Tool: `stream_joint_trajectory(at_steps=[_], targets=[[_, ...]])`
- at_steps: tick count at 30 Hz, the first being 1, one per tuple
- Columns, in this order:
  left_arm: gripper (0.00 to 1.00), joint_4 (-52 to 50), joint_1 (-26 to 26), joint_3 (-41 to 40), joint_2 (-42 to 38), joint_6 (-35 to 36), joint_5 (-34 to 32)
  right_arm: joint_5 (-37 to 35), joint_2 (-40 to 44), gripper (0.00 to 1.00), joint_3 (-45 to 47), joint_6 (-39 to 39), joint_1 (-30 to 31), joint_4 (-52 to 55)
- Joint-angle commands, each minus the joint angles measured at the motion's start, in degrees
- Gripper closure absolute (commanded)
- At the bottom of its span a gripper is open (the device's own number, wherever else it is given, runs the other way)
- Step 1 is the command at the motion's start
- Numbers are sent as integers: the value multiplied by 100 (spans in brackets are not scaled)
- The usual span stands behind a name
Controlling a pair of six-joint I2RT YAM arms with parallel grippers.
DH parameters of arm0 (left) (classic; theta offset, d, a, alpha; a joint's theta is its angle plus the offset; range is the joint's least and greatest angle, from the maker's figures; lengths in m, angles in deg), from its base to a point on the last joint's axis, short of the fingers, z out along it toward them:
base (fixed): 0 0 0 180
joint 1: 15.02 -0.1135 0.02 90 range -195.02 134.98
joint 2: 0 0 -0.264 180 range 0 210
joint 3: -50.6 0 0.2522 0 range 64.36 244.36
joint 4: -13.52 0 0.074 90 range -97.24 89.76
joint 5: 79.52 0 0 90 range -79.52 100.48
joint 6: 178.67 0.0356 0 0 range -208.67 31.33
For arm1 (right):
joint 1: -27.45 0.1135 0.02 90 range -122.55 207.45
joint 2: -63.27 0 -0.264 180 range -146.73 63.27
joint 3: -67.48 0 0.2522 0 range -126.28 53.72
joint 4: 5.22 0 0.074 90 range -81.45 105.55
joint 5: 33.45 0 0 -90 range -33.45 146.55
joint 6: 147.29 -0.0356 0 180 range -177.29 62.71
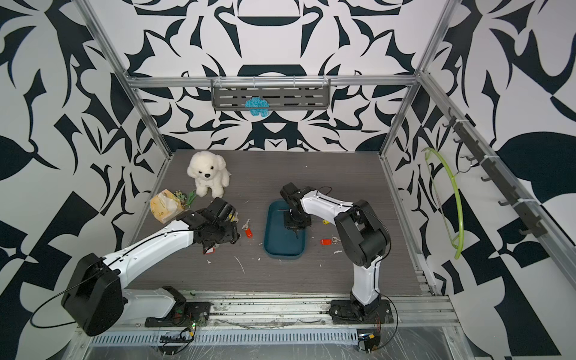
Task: Take the keys out of the storage box
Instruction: Pick up the key from the storage box, then place the key at the center of the board.
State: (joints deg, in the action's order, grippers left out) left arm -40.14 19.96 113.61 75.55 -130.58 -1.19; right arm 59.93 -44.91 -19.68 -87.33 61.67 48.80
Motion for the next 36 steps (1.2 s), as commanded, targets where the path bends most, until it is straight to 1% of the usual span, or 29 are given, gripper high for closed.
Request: stream_joint_trajectory(at_steps=[1, 3, 14, 22, 26, 29, 33, 36], targets=[[19, -110, -21, 129, 39, 78, 50, -100, 23, 94, -209, -37, 16, 141], [19, -106, -26, 124, 52, 78, 58, -100, 57, 100, -200, -37, 16, 163], [19, -79, -18, 104, 74, 95, 111, -206, 671, 100, -209, -106, 13, 303], [19, -71, -25, 94, 92, 73, 208, -384, 1504, 100, -365, -169, -179, 511], [19, -44, -25, 62, 69, 43, 243, -479, 2001, 100, -420, -82, -583, 668], [19, -32, -22, 41, 15, 43, 212, -491, 2353, 100, -374, 35, -1106, 806], [19, -10, -22, 14, -23, 51, 190, -470, 2701, 100, -110, 179, -1803, 939], [19, 15, -21, -28, -14, 51, 182, -461, 2873, 100, 201, 209, -2097, 947]])
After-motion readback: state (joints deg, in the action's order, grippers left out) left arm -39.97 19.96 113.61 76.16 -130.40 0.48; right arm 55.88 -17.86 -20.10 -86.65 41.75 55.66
